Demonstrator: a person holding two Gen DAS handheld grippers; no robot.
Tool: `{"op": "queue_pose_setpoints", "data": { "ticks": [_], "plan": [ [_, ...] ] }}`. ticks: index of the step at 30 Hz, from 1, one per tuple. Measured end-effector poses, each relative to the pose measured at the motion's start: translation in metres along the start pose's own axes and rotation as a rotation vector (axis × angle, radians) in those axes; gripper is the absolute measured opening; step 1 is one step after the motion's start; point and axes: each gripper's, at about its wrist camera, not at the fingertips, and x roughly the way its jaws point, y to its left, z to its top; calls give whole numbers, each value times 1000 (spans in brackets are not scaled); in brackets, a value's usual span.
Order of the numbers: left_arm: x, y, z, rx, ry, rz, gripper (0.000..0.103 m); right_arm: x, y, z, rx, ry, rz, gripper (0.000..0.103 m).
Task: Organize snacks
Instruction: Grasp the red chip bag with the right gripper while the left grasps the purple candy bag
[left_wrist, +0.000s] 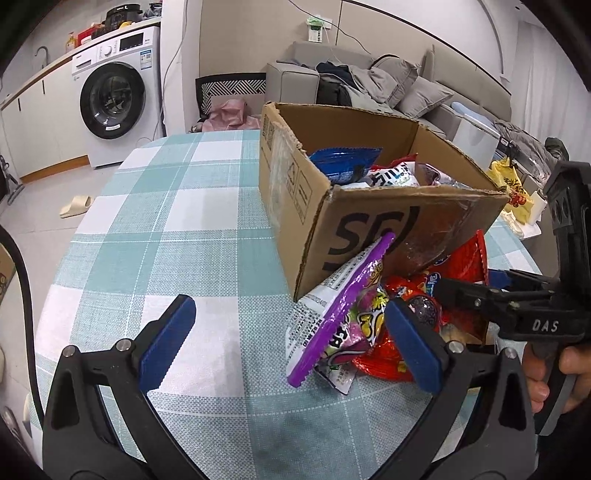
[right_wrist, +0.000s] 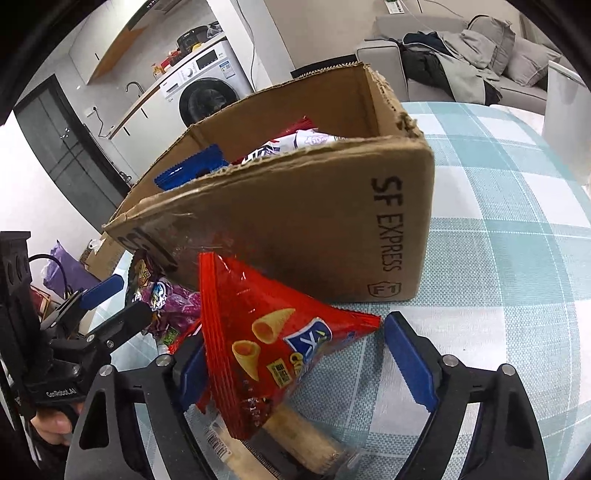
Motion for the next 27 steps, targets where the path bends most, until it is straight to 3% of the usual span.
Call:
{"op": "queue_pose_setpoints", "data": {
  "ticks": [11,16,18,27],
  "plan": [
    [9,-12,-6,32,32,-4,88,0,-2,0,9,4,13,83],
    [17,-12,-8,40,64,-20,66,-1,-7,-5,8,5,17,83],
    [20,-11,-9,36,77,-62,50,0,-6,-4,9,8,22,83],
    [12,-14,-8,44,48,-81,45,-1,-6,-4,10,9,24,83]
  ]
}}
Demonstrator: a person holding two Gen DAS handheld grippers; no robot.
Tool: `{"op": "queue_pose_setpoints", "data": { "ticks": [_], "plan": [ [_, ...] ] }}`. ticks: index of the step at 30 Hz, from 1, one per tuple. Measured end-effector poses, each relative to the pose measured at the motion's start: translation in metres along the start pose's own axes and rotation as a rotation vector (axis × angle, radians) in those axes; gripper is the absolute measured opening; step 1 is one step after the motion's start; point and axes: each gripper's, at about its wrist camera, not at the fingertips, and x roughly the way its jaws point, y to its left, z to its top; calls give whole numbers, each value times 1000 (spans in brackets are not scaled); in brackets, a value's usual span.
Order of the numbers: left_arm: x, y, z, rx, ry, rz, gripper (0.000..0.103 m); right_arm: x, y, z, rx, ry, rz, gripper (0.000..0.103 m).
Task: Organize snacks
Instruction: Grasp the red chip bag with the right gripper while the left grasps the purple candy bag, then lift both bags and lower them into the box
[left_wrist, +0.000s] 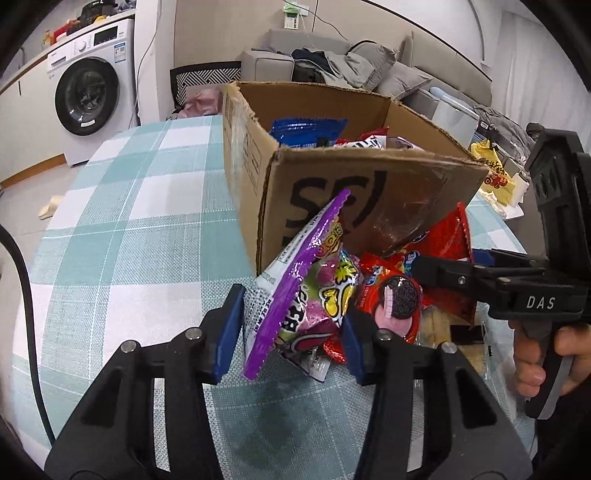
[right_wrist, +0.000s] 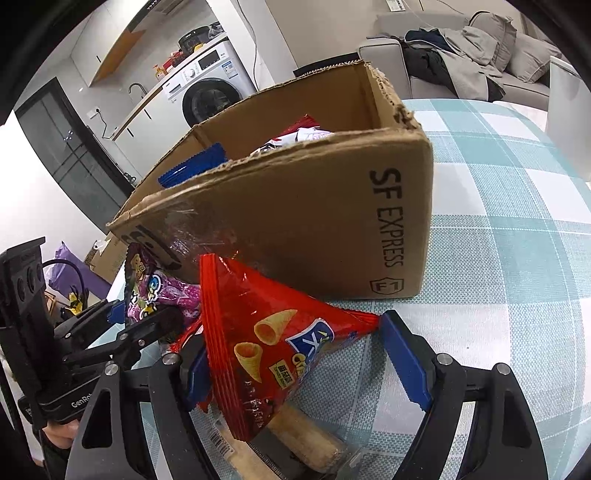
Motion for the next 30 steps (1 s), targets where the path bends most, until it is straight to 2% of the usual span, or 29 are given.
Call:
{"op": "queue_pose_setpoints", "data": {
  "ticks": [7,10,13,15,30],
  "plan": [
    [-11,0,1,0,-26,-4,45,1,1,1,-12,1,-4,83],
    [-15,0,1,-2,-34,-5,45,1,2,1,-19,3,-3,65],
    [-17,1,2,-2,-37,-6,45,-1,2,0,-13,8,23,56],
    [-18,0,2,0,-38,-7,45,-2,3,-1,-17,4,41,46],
    [-36,-7,5,21,-75,-27,45,-21,12,-2,-38,-24,114,40]
  ]
}}
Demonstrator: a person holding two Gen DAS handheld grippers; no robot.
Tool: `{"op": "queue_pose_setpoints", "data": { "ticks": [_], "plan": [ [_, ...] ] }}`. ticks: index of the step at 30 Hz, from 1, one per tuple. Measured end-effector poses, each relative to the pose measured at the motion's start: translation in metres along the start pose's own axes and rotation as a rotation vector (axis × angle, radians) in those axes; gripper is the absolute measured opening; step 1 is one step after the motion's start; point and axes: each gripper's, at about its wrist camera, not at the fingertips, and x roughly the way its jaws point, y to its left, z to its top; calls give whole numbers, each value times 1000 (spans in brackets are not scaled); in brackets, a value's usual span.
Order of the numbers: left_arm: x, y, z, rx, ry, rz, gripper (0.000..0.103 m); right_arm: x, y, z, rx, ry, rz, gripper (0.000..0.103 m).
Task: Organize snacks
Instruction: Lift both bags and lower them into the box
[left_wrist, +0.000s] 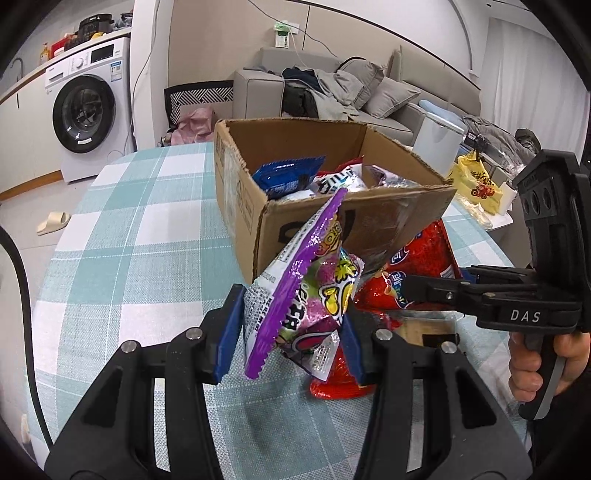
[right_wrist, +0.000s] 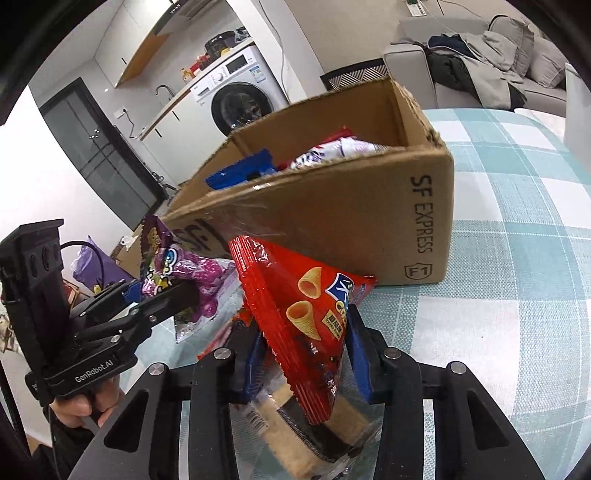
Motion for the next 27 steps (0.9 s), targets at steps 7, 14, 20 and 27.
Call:
{"op": "queue_pose_setpoints", "data": {
  "ticks": [7,14,20,27],
  "plan": [
    [-13,-2,4,-5,-22,-11,45,-17,1,0,-9,-30,31,40],
    [-30,-6,8,-4,-54,-23,45,-36,-1,-1,-19,-63,56,40],
    [-48,-14,13,1,-88,-29,45,-44,-7,2,-27,-95,74,40],
    [-64,-23,18,5,-118,-30,45,-51,1,3,-34,-136,81,40]
  ]
}}
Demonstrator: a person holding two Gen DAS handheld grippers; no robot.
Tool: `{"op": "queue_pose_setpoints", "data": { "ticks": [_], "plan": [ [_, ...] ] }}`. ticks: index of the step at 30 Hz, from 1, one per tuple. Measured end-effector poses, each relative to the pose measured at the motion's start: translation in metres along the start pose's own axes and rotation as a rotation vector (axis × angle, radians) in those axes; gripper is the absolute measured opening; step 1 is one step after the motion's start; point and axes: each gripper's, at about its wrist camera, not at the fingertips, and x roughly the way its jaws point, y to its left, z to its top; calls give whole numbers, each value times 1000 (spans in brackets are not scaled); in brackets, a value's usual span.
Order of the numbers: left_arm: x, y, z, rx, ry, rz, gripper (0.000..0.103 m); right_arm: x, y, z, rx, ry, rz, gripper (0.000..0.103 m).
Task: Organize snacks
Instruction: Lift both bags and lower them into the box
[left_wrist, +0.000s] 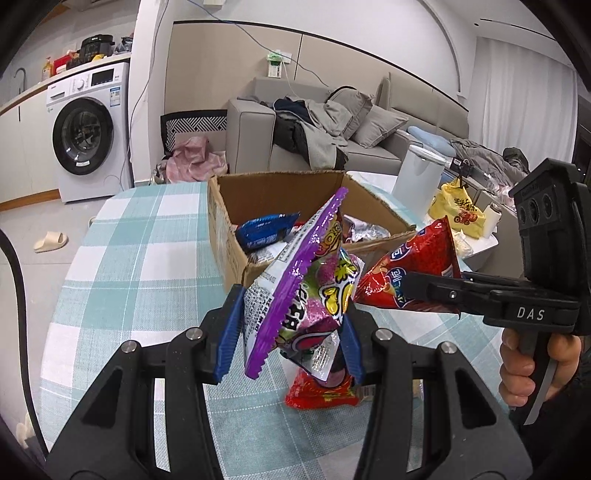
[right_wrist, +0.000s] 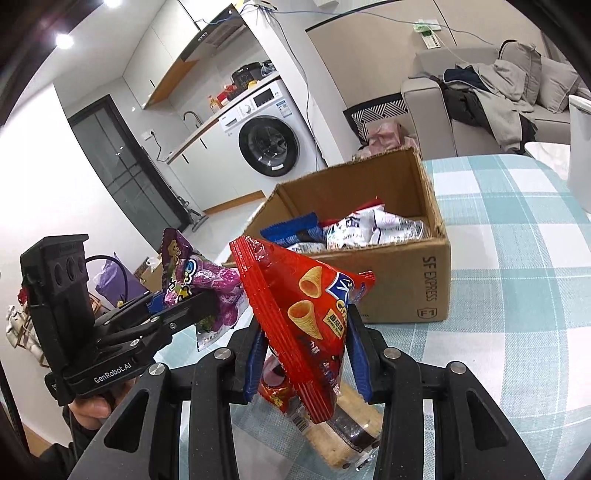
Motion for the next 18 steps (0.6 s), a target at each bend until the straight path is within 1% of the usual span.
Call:
{"op": "queue_pose_setpoints", "data": {
  "ticks": [6,11,18],
  "plan": [
    [-5,-8,15,-16,-25,-5,45,-6,4,7,4,-31,4,40],
    [-9,-17,32,3,-47,12,45,-14,6,15,10,-69,5,40],
    [-11,-30,60,23,-80,39,45,-20,4,33,7,-96,-31,40]
  ]
}}
